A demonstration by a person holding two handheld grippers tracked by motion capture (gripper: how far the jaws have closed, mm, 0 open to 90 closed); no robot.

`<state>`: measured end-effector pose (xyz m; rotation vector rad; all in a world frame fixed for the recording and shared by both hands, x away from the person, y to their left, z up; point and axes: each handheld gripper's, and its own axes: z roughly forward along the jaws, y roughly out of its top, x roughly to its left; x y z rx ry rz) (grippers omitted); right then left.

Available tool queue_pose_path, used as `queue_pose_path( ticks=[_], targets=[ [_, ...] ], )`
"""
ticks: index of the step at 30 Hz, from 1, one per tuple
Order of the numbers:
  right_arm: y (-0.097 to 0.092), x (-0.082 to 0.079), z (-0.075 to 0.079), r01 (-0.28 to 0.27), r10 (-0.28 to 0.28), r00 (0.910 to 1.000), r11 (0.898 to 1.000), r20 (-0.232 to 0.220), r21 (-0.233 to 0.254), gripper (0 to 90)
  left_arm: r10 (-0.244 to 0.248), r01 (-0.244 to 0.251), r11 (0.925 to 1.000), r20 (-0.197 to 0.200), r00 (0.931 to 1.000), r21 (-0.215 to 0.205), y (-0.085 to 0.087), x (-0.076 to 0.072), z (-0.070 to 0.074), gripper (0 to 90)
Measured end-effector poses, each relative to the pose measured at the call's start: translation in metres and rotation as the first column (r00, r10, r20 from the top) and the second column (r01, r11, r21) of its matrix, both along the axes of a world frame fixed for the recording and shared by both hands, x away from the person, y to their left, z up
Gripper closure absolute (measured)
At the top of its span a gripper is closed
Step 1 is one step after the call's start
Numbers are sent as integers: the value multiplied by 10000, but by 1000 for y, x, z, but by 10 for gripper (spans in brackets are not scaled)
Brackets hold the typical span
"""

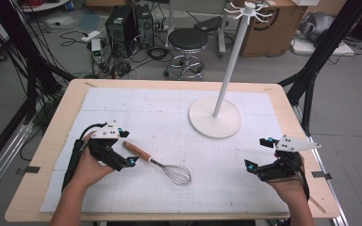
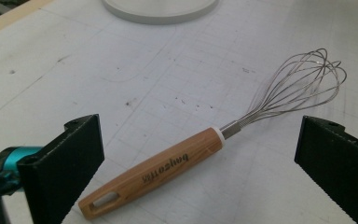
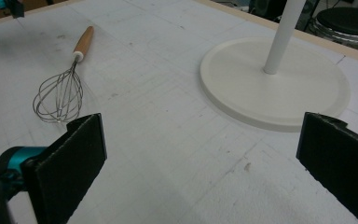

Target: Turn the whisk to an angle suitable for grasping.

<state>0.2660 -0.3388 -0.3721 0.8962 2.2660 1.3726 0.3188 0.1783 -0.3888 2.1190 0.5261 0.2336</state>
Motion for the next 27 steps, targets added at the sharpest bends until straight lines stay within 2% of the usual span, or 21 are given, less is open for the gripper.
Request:
queue_pose_path(
  ticks=[3,5,6,8,9,10,13,14,16,19,20,23,24,25,26,27],
  targets=[
    [1,3,-1,-88,88,10000,10000,12,6,2,-316,324,9936,-91,9995,1079,-14,8,0,17],
    [2,5,-1,-132,132,9999,9999,-21,68,2,-560,588,9841,-211,9982,1677,-24,12,-2,30],
    [2,5,-1,-132,132,9999,9999,-21,68,2,-650,683,9746,-225,9976,2135,-29,14,-4,30],
    [3,7,0,-173,173,9998,9998,29,125,2,-955,994,9486,-278,9950,3004,-39,17,-8,32],
    [7,8,0,-265,265,9996,9996,30,114,3,-1075,1097,9401,-245,9939,3229,-43,18,-10,35],
    [7,8,0,-265,265,9996,9996,30,114,3,-1143,1209,9310,-394,9927,3444,-47,19,-13,35],
    [11,9,-1,-375,376,9993,9992,53,-129,2,-1505,1606,8925,-574,9869,4215,-55,22,-17,92],
    [12,10,-1,-406,407,9992,9990,51,-193,2,-1563,1650,8828,-561,9861,4399,-57,23,-18,104],
    [12,10,-1,-419,420,9991,9990,67,-182,2,-1648,1729,8828,-567,9847,4368,-59,25,-19,113],
    [10,9,1,-352,353,9993,9994,125,-64,3,-1647,1772,8686,-676,9840,4627,-59,28,-23,165],
    [10,9,1,-348,349,9993,9994,125,-41,3,-1669,1823,8611,-747,9831,4746,-59,30,-24,178],
    [11,9,0,-388,389,9992,9992,109,-119,3,-1652,1911,8462,-961,9816,4975,-59,32,-28,239],
    [12,9,0,-407,408,9991,9991,101,-149,3,-1673,2106,8249,-1292,9774,5246,-60,33,-32,282],
    [12,9,0,-415,416,9991,9990,86,-137,2,-1673,2106,8249,-1292,9774,5246,-60,33,-32,335],
    [12,9,0,-425,426,9991,9990,72,-129,3,-1637,2138,8319,-1418,9763,5120,-60,33,-32,356],
    [11,8,0,-402,403,9992,9991,55,-143,3,-1736,2229,8288,-1428,9744,5133,-61,33,-31,369]
  ],
)
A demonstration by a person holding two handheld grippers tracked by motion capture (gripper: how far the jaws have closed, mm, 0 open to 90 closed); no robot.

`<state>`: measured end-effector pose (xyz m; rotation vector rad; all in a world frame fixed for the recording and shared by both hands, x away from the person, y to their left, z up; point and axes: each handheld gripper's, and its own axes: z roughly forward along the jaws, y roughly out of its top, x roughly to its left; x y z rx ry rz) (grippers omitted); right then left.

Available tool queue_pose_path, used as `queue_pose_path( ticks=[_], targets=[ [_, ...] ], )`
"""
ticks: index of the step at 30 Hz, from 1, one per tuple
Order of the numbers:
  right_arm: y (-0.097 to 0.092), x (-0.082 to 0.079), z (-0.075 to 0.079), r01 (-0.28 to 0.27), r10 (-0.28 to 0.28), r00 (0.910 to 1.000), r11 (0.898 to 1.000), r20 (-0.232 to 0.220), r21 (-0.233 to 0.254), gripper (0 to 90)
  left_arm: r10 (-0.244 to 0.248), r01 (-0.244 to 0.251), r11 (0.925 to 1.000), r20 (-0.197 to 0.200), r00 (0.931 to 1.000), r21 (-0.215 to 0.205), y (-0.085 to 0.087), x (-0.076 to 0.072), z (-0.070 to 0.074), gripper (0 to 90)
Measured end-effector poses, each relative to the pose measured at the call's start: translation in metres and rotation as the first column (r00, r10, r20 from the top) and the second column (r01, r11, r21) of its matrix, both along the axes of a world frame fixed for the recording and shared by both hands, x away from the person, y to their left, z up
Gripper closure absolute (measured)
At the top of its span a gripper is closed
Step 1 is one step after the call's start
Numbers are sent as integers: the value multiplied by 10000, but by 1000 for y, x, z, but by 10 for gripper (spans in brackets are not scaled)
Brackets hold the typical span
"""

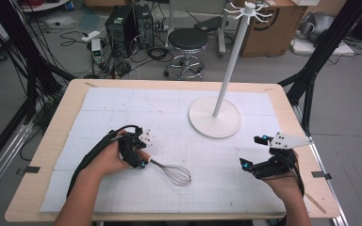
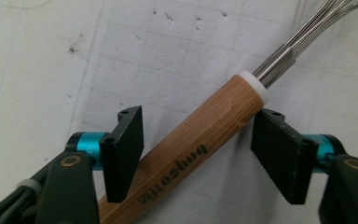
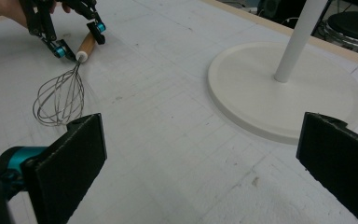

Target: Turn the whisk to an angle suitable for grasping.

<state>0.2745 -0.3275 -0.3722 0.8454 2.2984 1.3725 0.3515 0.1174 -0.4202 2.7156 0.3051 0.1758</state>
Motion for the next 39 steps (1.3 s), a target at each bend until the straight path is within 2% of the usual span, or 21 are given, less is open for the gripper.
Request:
queue_pose_path(
  ticks=[1,2,3,4,6,9,12,16,17,18,20,24,27,28,32,35,37,38,39],
  targets=[
    [0,0,0,26,-26,10000,10000,-11,12,3,0,0,10000,0,10000,0,0,0,0,406],
    [-1,0,0,50,-50,10000,10000,42,14,3,-138,136,9999,-296,9995,-49,0,-2,1,472],
    [-2,-1,0,79,-79,10000,10000,32,40,3,-138,136,9999,-296,9995,-49,0,-2,1,529],
    [-2,-1,0,79,-79,10000,10000,32,40,3,-223,222,9997,-360,9991,-31,0,-3,2,529],
    [-3,-2,1,134,-135,9999,9999,67,98,3,-318,320,9995,-437,9985,42,-2,-6,3,621],
    [-3,-2,2,106,-107,9999,9999,87,66,3,-384,388,9992,-439,9983,97,-3,-8,3,693],
    [-2,-3,1,78,-78,9999,10000,119,22,3,-348,356,9990,-317,9989,268,-5,-11,4,695],
    [-3,-3,2,83,-83,9999,10000,106,-1,3,-250,256,9996,-388,9989,148,-4,-10,4,686],
    [-4,-4,3,105,-105,9997,9999,215,23,3,-158,161,9997,-147,9998,163,-3,-10,3,564],
    [-5,-4,3,154,-156,9997,9999,174,77,3,20,-22,9998,110,9999,216,-3,-10,3,488],
    [-5,-5,4,189,-190,9997,9998,163,95,3,190,-193,9997,174,9997,171,-2,-10,4,473],
    [-8,-6,4,241,-243,9995,9997,217,102,3,269,-270,9996,208,9994,23,2,-12,8,503],
    [-10,-7,4,261,-263,9994,9996,211,90,3,-46,49,9999,-310,9995,115,0,-14,3,654],
    [-10,-7,4,261,-263,9994,9996,211,90,3,-46,49,9999,-310,9995,115,0,-14,3,689],
    [-14,-8,6,360,-365,9990,9992,251,190,3,-84,88,9997,-167,9998,225,-2,-16,4,697],
    [-14,-9,6,357,-362,9990,9991,269,211,3,-89,86,9999,-370,9993,-84,-6,-17,5,699],
    [-14,-9,7,340,-346,9990,9992,276,209,3,-381,368,9989,-412,9984,-306,-14,-20,4,700],
    [-13,-9,6,341,-346,9989,9992,302,196,3,-652,643,9976,-366,9972,-256,-27,-23,3,700],
    [-13,-9,6,303,-307,9992,9994,266,171,3,-652,643,9976,-366,9972,-256,-27,-23,3,700]
  ],
)
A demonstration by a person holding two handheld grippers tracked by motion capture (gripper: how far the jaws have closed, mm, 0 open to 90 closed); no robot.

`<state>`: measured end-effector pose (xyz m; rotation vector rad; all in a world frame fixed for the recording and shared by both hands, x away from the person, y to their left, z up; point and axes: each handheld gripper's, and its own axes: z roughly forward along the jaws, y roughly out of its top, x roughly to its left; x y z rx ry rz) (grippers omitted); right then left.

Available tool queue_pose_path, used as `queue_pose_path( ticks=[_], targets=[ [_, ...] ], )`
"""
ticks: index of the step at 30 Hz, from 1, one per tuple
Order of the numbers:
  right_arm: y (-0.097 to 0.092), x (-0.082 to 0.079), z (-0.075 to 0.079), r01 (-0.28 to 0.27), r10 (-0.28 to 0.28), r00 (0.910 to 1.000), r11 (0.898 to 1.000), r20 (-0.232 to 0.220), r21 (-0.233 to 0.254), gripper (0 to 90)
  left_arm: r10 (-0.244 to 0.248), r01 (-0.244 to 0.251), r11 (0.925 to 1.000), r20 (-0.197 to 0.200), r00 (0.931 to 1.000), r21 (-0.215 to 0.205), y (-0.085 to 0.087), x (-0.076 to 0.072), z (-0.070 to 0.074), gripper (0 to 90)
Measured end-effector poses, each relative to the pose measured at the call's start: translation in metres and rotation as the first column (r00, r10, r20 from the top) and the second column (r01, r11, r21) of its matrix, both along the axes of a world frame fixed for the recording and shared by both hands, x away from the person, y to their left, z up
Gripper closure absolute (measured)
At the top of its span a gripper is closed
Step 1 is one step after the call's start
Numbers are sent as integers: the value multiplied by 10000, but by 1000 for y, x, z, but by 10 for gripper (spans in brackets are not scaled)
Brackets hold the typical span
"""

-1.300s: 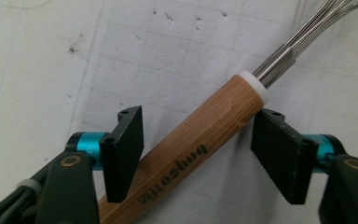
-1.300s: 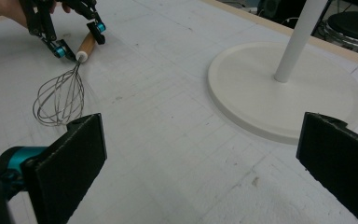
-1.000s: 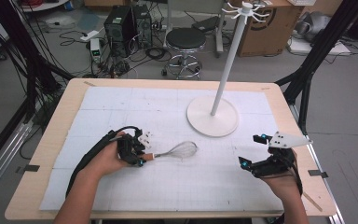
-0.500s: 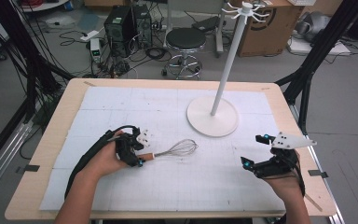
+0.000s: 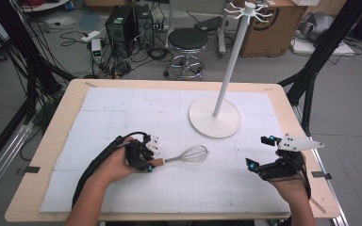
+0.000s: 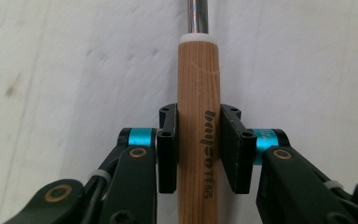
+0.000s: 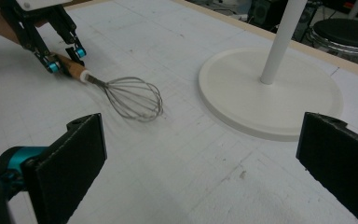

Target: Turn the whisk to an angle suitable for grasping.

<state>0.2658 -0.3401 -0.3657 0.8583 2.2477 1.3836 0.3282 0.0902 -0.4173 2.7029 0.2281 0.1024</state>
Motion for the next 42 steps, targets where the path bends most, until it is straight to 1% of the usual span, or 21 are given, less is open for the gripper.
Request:
queue_pose_path(
  ticks=[1,4,6,7,9,10,11,12,13,15,17,19,21,24,26,27,30,32,35,40,42],
  targets=[
    [0,0,0,12,-12,10000,10000,-2,11,3,-165,165,9999,114,9998,4,-7,-2,0,700],
    [1,0,1,9,-9,10000,10000,13,28,3,-586,587,9980,24,9983,-246,-28,-5,0,700],
    [1,0,1,-14,13,10000,10000,24,35,3,-745,748,9971,186,9970,-154,-42,-8,0,698],
    [1,0,1,-22,21,10000,10000,29,41,3,-805,807,9960,79,9967,-376,-50,-8,-1,697],
    [1,0,1,-29,29,10000,10000,32,36,3,-914,917,9952,121,9957,-330,-53,-9,-1,694],
    [1,0,1,-30,30,10000,10000,25,48,3,-929,936,9951,207,9955,-319,-55,-9,-2,683],
    [1,0,1,-79,79,10000,10000,45,32,3,-788,799,9961,315,9964,-367,-55,-9,-2,590],
    [1,0,1,-79,79,10000,10000,45,32,3,-716,726,9967,296,9970,-370,-53,-8,-1,590],
    [1,0,1,-60,60,10000,10000,36,71,3,-511,521,9975,230,9984,-469,-51,-9,-1,519],
    [0,1,1,-50,50,10000,10000,42,84,3,-342,360,9972,278,9990,-660,-43,-9,1,501],
    [-1,1,1,-67,66,10000,9999,51,99,3,-161,186,9963,303,9994,-835,-31,-9,2,500],
    [-3,0,1,0,-1,10000,9999,49,155,3,172,-148,9944,222,9996,-1047,-19,-11,-1,499],
    [-3,0,2,30,-31,10000,9999,22,169,3,371,-352,9933,150,9992,-1105,-6,-12,-4,500],
    [-2,0,2,35,-36,10000,9999,47,146,3,520,-500,9897,115,9986,-1343,3,-15,-8,507],
    [0,0,2,-7,7,10000,9999,53,107,3,282,-272,9913,56,9996,-1285,2,-15,-7,562],
    [2,0,1,-67,67,10000,10000,48,49,3,76,-68,9915,60,10000,-1296,0,-16,-7,690],
    [4,1,1,-91,90,9999,10000,72,32,3,-157,176,9942,187,9997,-1062,-10,-16,-6,701],
    [4,1,2,-94,93,9999,10000,70,25,3,-328,342,9932,143,9994,-1112,-16,-16,-6,706],
    [5,1,2,-116,116,9999,9999,98,17,3,-505,526,9942,246,9984,-942,-25,-17,-4,707],
    [4,3,2,-124,124,9999,9999,111,37,3,-1017,1029,9904,173,9947,-927,-50,-19,-4,707],
    [4,3,3,-95,94,9999,9999,133,77,3,-1256,1271,9877,228,9918,-906,-64,-19,-4,706]
  ],
)
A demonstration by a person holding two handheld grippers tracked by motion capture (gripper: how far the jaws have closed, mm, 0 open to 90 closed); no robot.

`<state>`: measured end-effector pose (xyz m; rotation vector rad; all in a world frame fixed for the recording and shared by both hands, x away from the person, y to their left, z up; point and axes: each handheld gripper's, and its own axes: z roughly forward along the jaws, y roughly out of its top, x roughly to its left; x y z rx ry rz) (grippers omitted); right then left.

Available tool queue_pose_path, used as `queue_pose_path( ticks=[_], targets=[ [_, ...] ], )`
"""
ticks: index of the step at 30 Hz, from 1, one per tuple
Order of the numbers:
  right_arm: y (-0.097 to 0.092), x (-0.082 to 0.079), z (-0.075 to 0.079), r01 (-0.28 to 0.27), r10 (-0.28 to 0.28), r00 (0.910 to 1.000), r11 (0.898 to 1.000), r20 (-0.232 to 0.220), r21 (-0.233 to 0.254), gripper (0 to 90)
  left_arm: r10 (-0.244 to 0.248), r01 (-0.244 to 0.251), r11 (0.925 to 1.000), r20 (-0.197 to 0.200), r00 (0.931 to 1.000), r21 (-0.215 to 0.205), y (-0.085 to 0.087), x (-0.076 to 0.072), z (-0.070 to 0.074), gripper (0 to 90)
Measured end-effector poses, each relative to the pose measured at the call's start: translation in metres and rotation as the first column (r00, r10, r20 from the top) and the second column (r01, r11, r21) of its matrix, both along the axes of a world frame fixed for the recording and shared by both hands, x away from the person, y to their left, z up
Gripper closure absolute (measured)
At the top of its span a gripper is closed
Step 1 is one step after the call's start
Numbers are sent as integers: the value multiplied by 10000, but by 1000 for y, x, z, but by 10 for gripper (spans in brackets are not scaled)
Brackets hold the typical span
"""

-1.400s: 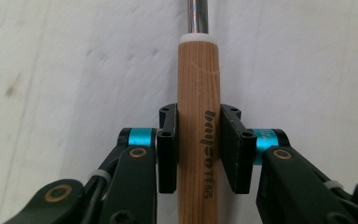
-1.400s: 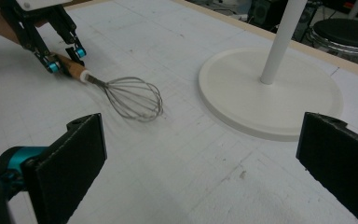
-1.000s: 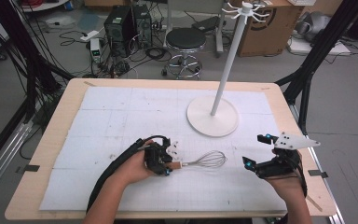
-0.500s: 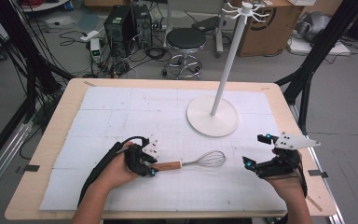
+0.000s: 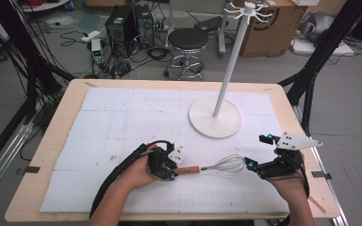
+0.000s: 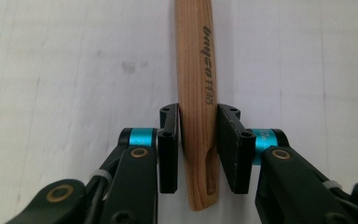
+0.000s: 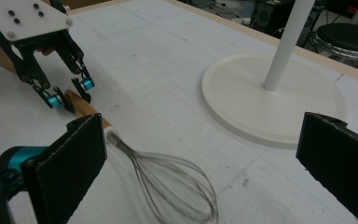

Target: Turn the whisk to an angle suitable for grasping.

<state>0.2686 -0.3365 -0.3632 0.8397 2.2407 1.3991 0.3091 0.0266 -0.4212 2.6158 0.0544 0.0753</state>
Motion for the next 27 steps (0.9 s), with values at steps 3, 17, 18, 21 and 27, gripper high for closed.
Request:
queue_pose_path(
  ticks=[3,17,18,21,27],
  targets=[
    [-1,-1,1,-30,30,10000,10000,2,52,3,-362,361,9993,-29,9993,-117,-20,-1,0,707],
    [-7,-5,2,80,-79,10000,9999,-5,102,3,-550,546,9984,417,9976,112,-57,-1,1,513],
    [-8,-5,1,98,-98,10000,9999,16,100,3,-474,468,9988,494,9977,148,-54,-1,1,500],
    [-8,-6,1,116,-116,9999,9999,-11,102,3,-222,216,9997,483,9986,126,-45,1,0,471],
    [-10,-8,2,181,-181,9998,9998,-6,129,3,509,-515,9986,613,9968,84,-26,8,-1,450]
  ],
)
